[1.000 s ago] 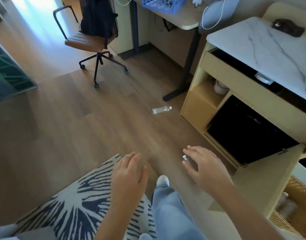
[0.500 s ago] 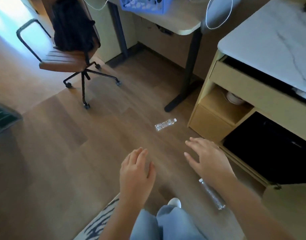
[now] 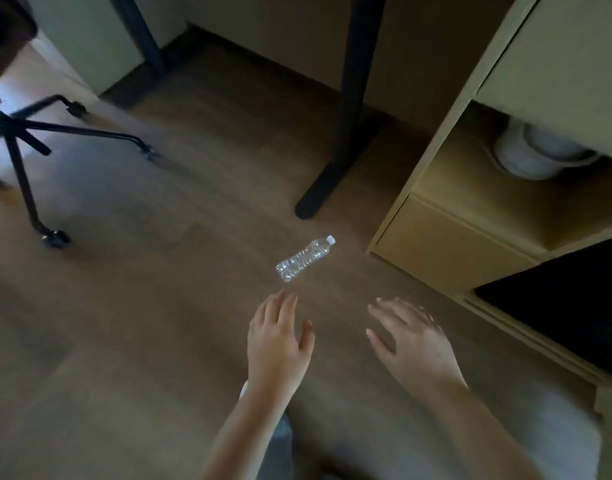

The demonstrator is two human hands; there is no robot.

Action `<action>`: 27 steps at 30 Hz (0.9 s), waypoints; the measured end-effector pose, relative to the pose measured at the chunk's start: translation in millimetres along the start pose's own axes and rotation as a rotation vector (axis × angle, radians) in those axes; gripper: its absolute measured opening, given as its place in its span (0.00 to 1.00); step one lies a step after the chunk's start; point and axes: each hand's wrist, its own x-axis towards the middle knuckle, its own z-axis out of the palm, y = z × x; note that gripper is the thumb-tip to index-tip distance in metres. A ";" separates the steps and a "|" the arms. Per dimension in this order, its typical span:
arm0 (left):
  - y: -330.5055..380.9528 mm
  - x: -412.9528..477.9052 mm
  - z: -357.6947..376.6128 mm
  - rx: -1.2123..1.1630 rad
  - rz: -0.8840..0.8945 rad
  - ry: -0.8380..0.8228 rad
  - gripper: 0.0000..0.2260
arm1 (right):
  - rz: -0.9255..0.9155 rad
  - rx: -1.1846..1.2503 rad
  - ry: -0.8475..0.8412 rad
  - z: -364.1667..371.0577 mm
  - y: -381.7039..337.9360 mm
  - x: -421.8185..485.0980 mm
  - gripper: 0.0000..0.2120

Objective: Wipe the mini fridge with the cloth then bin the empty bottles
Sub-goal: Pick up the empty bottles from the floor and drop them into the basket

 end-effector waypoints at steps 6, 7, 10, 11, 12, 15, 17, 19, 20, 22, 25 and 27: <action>-105.1 75.4 142.2 0.073 0.062 0.015 0.20 | -0.052 0.053 0.102 147.9 64.9 67.8 0.17; -122.7 86.0 164.5 0.086 0.068 0.027 0.20 | -0.069 0.050 0.110 170.0 74.5 76.8 0.17; -167.7 111.6 228.0 0.064 0.030 0.026 0.19 | -0.089 0.043 0.104 231.8 99.8 102.6 0.18; -180.2 117.3 247.5 0.057 0.021 0.021 0.19 | -0.088 0.047 0.101 250.6 106.5 110.4 0.18; -191.9 122.1 265.9 0.062 0.027 0.012 0.19 | -0.091 0.045 0.095 268.3 112.5 117.4 0.19; -222.6 138.4 315.6 0.102 0.110 0.003 0.20 | -0.115 0.010 0.108 309.8 127.7 138.7 0.20; -239.6 149.2 343.1 0.116 0.105 -0.005 0.21 | -0.120 -0.004 0.117 332.3 138.1 148.7 0.21; -253.6 160.1 364.1 0.136 0.097 -0.025 0.23 | -0.129 -0.006 0.105 350.3 149.4 157.7 0.20; -259.5 164.9 372.2 0.152 0.105 -0.053 0.24 | -0.128 0.002 0.091 357.6 154.3 161.3 0.20; -270.7 170.9 384.7 0.207 0.142 -0.130 0.26 | -0.110 0.041 0.062 368.7 163.1 166.0 0.20; -278.3 176.7 393.7 0.276 0.123 -0.214 0.29 | -0.089 0.069 0.045 377.8 172.0 166.4 0.22; -273.9 177.8 395.9 0.264 0.067 -0.240 0.30 | -0.092 0.064 0.025 378.3 176.5 161.4 0.22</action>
